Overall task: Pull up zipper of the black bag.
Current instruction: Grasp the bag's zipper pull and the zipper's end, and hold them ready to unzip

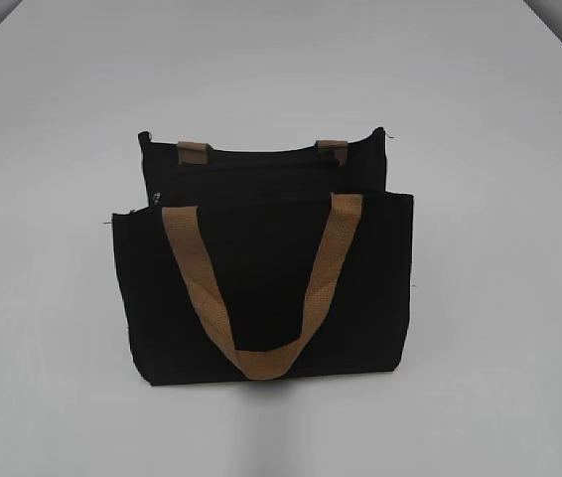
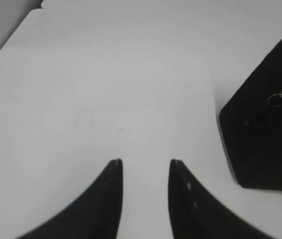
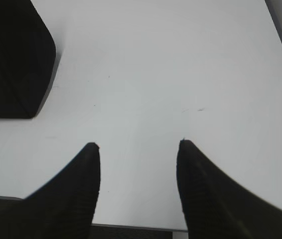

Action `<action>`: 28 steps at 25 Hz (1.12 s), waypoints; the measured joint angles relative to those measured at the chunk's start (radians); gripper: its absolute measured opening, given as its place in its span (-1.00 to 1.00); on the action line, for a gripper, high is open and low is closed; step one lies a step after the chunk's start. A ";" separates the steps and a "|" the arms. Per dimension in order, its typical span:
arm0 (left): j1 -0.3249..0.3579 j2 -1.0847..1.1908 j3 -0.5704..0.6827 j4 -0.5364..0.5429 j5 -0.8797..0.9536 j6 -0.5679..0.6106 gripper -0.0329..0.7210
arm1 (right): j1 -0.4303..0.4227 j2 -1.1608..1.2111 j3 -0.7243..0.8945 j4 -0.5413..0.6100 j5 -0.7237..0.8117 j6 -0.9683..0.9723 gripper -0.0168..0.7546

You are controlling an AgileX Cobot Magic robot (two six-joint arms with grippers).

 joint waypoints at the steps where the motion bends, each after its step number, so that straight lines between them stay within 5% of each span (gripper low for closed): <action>1: 0.000 0.000 0.000 0.000 0.000 0.000 -0.28 | 0.000 0.000 0.000 0.000 0.000 0.000 0.06; 28: 0.000 0.000 0.000 0.000 0.000 0.000 -0.28 | 0.000 0.000 0.000 0.000 0.000 0.000 0.06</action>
